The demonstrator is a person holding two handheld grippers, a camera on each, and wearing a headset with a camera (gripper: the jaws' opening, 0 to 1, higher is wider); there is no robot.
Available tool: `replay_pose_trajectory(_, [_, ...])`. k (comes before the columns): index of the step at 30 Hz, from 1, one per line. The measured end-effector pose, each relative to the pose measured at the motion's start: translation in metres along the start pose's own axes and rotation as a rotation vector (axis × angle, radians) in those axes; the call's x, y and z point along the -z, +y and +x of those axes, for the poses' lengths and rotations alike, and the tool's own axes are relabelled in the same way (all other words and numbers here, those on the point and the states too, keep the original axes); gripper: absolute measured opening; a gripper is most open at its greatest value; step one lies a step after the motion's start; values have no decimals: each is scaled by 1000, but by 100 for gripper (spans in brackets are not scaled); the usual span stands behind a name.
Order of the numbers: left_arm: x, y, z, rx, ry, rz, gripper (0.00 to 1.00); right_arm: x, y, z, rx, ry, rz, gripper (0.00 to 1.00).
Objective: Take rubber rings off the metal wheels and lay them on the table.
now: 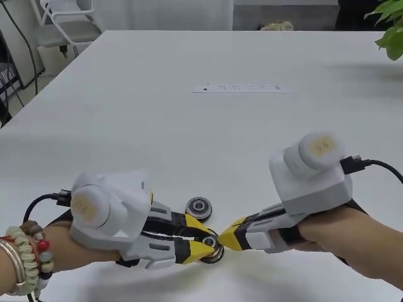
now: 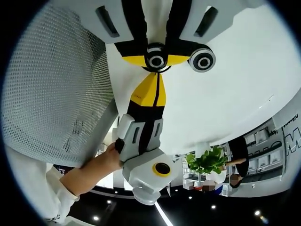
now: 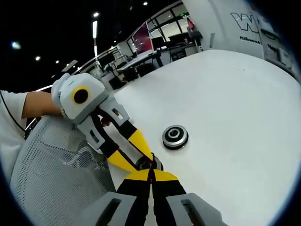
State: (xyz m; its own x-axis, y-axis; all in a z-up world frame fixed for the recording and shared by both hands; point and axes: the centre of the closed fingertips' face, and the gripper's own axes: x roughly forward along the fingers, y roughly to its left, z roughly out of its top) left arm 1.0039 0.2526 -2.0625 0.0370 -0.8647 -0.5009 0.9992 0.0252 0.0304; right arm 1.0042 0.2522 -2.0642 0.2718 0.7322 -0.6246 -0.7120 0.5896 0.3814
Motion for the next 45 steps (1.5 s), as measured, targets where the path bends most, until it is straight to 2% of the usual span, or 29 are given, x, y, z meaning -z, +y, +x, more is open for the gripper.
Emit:
replay_pose_trajectory(3, [-1, -2, 0, 12, 24, -2, 9, 1, -2, 0, 4, 2, 2, 0])
replay_pose_trajectory(5, [0, -3, -1, 15, 52, 27, 10, 1, -2, -1, 5, 3, 4, 0])
replay_pose_trajectory(7, [-2, -3, -2, 14, 56, 44, 10, 2, -2, -1, 5, 1, 6, 0])
replay_pose_trajectory(10, [-10, -3, -5, 14, 37, 56, 10, 0, -5, -3, 11, -4, 12, 0])
replay_pose_trajectory(12, [-13, -4, -7, 25, 37, 43, 17, 0, -6, -4, 13, -9, 19, 0])
replay_pose_trajectory(16, [-16, -8, -10, 36, 55, 14, 53, -1, -8, -6, 17, -13, 34, 0])
replay_pose_trajectory(18, [-20, -14, -10, 57, 41, 6, 63, -1, -9, -7, 21, -11, 36, 0])
replay_pose_trajectory(21, [-31, -22, -15, 85, 32, 27, 65, -4, -11, -12, 41, -13, -2, 0])
replay_pose_trajectory(29, [-54, -18, -32, 68, 3, 51, 75, -9, -18, -23, 65, -35, -11, 0])
replay_pose_trajectory(33, [-62, -19, -46, 49, 12, 64, 79, -14, -21, -30, 73, -63, 1, 0])
replay_pose_trajectory(38, [-64, -18, -64, 21, 37, 60, 90, -19, -25, -38, 82, -102, 30, 0])
replay_pose_trajectory(41, [-67, -15, -77, -21, 23, 66, 95, -24, -28, -45, 100, -128, 16, 0])
replay_pose_trajectory(43, [-67, -6, -91, -105, 12, 54, 95, -30, -28, -49, 105, -156, 17, 0])
replay_pose_trajectory(45, [-64, -3, -99, -143, 12, 45, 95, -38, -28, -54, 101, -196, 35, 0])
